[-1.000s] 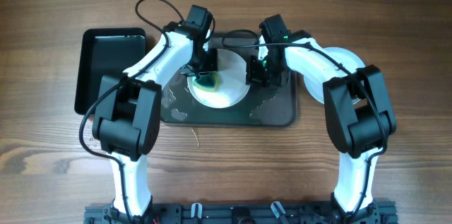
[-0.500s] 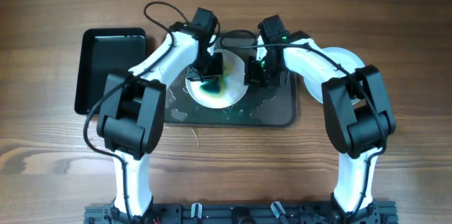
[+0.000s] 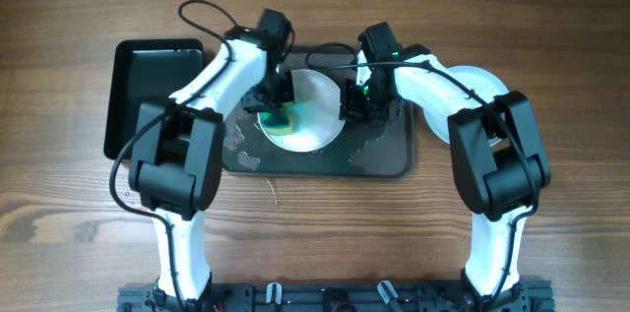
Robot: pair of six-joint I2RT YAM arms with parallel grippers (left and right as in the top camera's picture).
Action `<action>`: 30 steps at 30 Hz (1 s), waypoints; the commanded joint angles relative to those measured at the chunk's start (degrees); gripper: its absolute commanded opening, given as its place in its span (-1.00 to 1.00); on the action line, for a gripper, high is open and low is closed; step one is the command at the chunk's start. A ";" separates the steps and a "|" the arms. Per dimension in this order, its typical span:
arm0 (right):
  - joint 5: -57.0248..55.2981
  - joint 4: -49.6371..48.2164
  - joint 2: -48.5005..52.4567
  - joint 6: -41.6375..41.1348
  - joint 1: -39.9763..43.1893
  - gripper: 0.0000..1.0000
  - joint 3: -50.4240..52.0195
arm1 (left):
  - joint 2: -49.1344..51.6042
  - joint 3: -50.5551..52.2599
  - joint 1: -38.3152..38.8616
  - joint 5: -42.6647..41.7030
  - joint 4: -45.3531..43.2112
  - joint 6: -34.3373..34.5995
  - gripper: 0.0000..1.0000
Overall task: Clean dirty plates on tray and stack at the side
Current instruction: 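Scrub the plate with the sponge while right gripper holds the rim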
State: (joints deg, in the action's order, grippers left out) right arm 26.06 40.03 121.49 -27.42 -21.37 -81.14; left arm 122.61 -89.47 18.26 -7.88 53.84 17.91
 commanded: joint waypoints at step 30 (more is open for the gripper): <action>-1.14 0.48 0.02 0.44 0.33 -0.91 0.98 | 2.86 1.60 1.55 -8.13 2.34 3.96 -0.92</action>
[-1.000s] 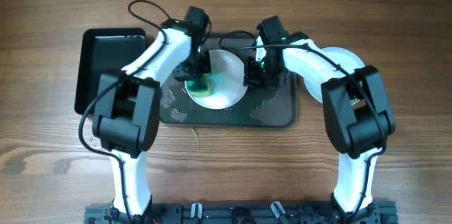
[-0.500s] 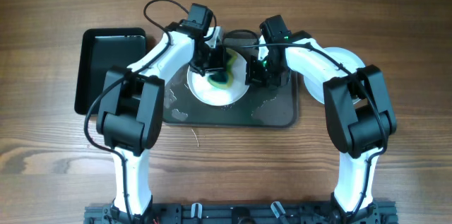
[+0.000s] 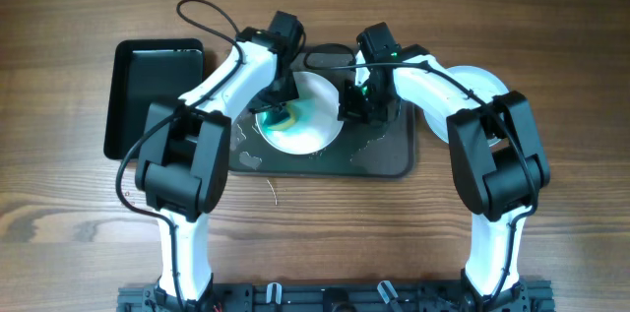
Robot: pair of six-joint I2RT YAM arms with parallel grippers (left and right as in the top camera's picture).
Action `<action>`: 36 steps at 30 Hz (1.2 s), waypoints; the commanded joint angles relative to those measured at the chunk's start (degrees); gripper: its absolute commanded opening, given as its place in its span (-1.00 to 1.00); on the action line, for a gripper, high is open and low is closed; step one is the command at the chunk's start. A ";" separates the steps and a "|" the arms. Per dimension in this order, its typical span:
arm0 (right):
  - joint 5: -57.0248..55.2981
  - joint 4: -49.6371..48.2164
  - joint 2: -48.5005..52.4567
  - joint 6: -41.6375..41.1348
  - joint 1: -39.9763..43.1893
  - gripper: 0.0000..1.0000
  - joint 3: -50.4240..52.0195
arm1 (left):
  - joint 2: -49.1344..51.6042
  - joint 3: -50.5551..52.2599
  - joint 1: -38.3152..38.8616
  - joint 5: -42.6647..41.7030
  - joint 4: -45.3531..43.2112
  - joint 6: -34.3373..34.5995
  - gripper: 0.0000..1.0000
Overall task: Clean dirty plates on tray and stack at the side
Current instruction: 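Scrub the plate with the sponge while right gripper holds the rim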
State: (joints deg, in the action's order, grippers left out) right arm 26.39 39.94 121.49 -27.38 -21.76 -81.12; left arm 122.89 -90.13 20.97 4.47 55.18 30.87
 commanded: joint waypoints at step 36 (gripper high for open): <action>-2.12 0.37 0.00 0.42 0.70 -0.91 0.94 | -3.76 -8.83 -0.61 14.71 7.45 -0.09 -0.92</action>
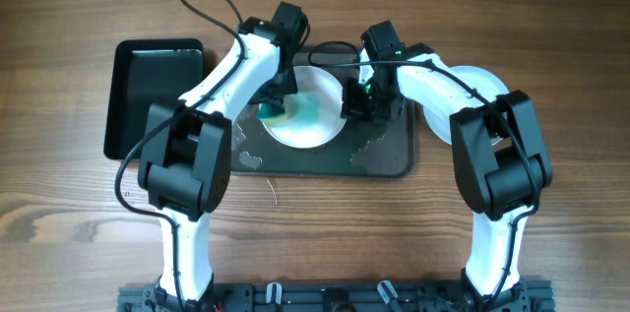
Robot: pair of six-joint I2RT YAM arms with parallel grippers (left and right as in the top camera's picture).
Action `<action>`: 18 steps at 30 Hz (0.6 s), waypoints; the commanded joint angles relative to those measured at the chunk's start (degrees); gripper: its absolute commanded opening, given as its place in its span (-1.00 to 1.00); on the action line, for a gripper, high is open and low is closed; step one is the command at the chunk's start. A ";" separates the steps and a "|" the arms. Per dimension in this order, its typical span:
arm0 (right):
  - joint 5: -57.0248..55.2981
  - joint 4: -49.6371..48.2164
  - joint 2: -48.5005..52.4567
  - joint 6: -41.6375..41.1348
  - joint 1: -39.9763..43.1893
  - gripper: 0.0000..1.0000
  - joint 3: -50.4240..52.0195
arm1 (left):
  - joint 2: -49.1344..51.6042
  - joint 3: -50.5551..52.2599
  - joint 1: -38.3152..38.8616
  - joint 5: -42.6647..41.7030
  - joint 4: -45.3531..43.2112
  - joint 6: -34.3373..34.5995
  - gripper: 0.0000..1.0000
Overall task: Clean dirty plates on tray and stack at the side
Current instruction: 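Scrub the plate with the sponge while right gripper holds the rim, then lift the scrubbed plate with right gripper, raise left arm with sponge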
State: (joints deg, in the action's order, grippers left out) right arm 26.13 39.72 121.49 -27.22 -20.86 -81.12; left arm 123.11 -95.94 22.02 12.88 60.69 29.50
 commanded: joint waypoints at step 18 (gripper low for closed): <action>-30.34 8.44 -18.82 3.26 -3.80 -0.91 0.92 | -13.18 -3.39 -9.97 -6.91 4.28 -5.27 -0.92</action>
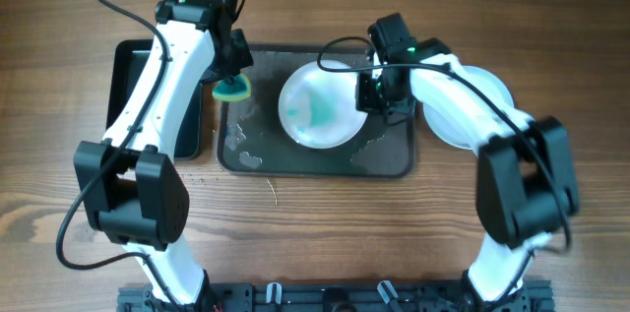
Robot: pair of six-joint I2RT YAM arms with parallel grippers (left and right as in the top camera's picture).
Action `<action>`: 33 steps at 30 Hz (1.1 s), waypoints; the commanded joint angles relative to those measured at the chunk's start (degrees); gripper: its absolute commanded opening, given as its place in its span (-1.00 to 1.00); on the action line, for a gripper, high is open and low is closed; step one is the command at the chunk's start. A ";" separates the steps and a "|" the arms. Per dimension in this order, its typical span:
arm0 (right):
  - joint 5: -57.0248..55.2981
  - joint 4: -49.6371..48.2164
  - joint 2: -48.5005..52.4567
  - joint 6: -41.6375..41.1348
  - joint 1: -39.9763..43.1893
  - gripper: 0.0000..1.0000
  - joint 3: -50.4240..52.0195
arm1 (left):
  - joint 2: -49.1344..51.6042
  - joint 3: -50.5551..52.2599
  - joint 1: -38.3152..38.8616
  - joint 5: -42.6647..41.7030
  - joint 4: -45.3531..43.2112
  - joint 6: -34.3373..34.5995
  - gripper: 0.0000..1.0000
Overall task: Clean dirty plates on tray and stack at the side
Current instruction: 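Lift the scrubbed plate with right gripper, raise left arm with sponge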
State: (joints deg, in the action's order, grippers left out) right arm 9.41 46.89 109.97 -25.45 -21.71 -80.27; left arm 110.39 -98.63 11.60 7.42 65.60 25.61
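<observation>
A white plate [317, 110] with a green smear lies in the dark grey tray [386, 160], a little right of its middle. My right gripper [370, 95] is shut on the plate's right rim. My left gripper [232, 76] is at the tray's far left edge, off the plate, shut on a green and yellow sponge [234, 90].
White plates [489, 91] sit on the table right of the tray, partly under my right arm. A smaller black tray [131, 95] lies to the left, partly under my left arm. Foam patches [246, 159] dot the grey tray's floor.
My left gripper has moved with the sponge from the plate's left side to the tray's far left edge. The plate now sits further right, still held by my right gripper.
The sponge, in my left gripper, rested on the plate's lower left. At both later moments it was on the plate's left part, while my right gripper stayed at the right rim. Now the sponge is off the plate and the plate has shifted right.
</observation>
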 commanded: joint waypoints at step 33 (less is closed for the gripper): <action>-91.54 9.27 -22.45 4.96 -29.62 -0.91 0.07 | -0.46 -0.66 1.68 -3.56 -0.81 -1.40 -0.92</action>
State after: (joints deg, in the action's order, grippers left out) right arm -72.38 56.58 88.79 -21.10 -50.28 -80.27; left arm 110.39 -98.65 12.78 4.56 64.95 25.54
